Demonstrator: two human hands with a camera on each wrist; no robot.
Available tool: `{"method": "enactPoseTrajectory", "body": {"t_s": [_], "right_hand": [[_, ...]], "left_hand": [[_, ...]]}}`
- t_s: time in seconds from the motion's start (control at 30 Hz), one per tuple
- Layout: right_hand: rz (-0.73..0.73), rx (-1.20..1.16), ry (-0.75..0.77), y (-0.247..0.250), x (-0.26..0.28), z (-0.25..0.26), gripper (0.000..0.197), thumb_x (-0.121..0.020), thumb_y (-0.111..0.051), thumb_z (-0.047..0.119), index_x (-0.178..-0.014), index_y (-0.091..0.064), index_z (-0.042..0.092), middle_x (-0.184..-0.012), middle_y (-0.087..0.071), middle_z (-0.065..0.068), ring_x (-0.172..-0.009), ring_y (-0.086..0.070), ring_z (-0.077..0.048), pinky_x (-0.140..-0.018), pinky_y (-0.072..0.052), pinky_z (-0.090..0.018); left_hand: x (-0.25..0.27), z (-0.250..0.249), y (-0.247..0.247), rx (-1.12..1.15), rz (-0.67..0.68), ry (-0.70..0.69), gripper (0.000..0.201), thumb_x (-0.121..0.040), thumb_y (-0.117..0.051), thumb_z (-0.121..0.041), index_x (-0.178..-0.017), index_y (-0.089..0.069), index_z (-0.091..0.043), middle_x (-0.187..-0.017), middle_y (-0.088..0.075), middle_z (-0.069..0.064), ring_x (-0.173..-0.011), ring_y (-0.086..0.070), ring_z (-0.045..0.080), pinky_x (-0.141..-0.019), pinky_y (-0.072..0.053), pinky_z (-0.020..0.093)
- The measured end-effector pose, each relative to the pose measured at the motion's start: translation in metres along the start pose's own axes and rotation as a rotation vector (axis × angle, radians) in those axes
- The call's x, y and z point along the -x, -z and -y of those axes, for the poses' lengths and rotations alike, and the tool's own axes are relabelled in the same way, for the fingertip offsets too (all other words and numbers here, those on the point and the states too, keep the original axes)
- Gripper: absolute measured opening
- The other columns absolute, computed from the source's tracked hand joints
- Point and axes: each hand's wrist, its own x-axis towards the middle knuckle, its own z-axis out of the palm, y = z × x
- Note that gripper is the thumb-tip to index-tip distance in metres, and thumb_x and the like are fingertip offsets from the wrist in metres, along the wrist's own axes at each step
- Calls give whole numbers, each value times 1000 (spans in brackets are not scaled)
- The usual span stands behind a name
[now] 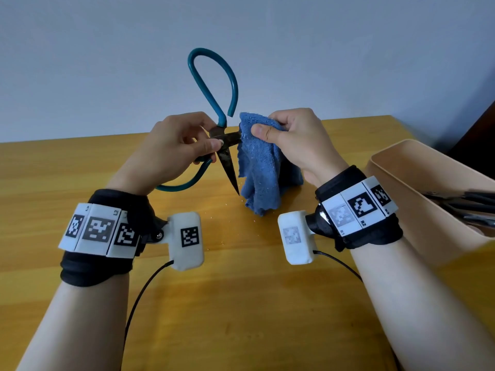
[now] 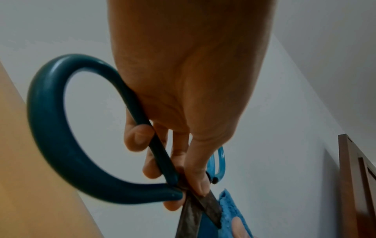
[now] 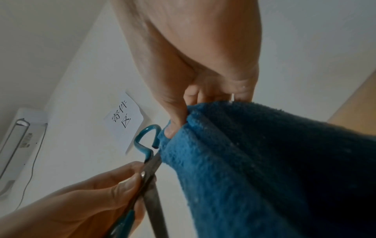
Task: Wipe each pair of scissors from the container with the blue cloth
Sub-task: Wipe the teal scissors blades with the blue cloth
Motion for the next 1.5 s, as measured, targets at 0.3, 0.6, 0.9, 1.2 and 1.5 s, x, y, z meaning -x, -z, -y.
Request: {"method": "enactPoseTrajectory", "body": {"t_s": [0.3, 0.6, 0.9, 1.2, 1.5], "right_hand": [[-20, -124, -26, 0, 1, 2, 20, -94, -67, 15, -97, -72, -4, -94, -76, -18, -92, -72, -33, -81, -57, -45], [-151, -204, -27, 3, -3, -2, 25, -93, -68, 17, -90, -68, -7, -87, -74, -19, -76, -69, -23, -69, -56, -36], [-78, -28, -23, 7, -3, -6, 13, -93, -57, 6, -101, -58, 16, -69, -57, -14, -59, -52, -17, -53, -40, -23], [193, 559, -146, 2, -6, -28, 13, -85, -66, 17, -86, -77, 22, -80, -68, 4, -84, -65, -22, -72, -55, -38], [350, 459, -59, 2, 4, 1, 27, -94, -63, 42, -111, -74, 25, -111, -66, 12, -110, -57, -7, -91, -43, -28]], "left_hand": [[2, -3, 1, 106, 4, -3, 8, -97, -65, -15, -90, -64, -19, -70, -70, 0, -55, -53, 5, -48, -37, 7], [3, 3, 11, 110, -37, 26, 6, -97, -66, -18, -92, -65, -22, -73, -72, 0, -58, -53, 10, -49, -38, 17], [3, 21, 23, 155, -212, 85, 8, -100, -63, -21, -104, -66, -15, -77, -74, 1, -69, -55, 17, -50, -39, 27], [2, 11, 13, 297, -262, 83, 14, -100, -62, -21, -105, -63, -8, -80, -74, 0, -68, -60, 13, -47, -42, 22], [0, -2, -10, 495, -319, 142, 13, -99, -64, -25, -97, -59, -13, -81, -67, -5, -71, -64, 5, -63, -54, 23]]}}
